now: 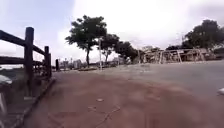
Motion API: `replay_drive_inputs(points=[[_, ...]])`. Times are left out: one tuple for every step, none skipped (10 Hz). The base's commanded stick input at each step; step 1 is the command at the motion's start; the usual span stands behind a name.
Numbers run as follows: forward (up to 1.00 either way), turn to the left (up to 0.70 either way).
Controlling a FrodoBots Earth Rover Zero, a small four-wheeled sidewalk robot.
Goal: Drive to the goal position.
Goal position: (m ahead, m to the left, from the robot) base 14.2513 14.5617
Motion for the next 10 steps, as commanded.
replay_drive_inputs(points=[[1.00,0.00],[1.00,0.00],[1.00,0.18],[1.00,0.40],[1.00,0.40],[1.00,0.40],[1.00,0.40],[1.00,0.40],[1.00,0.40],[1.00,0.40]])
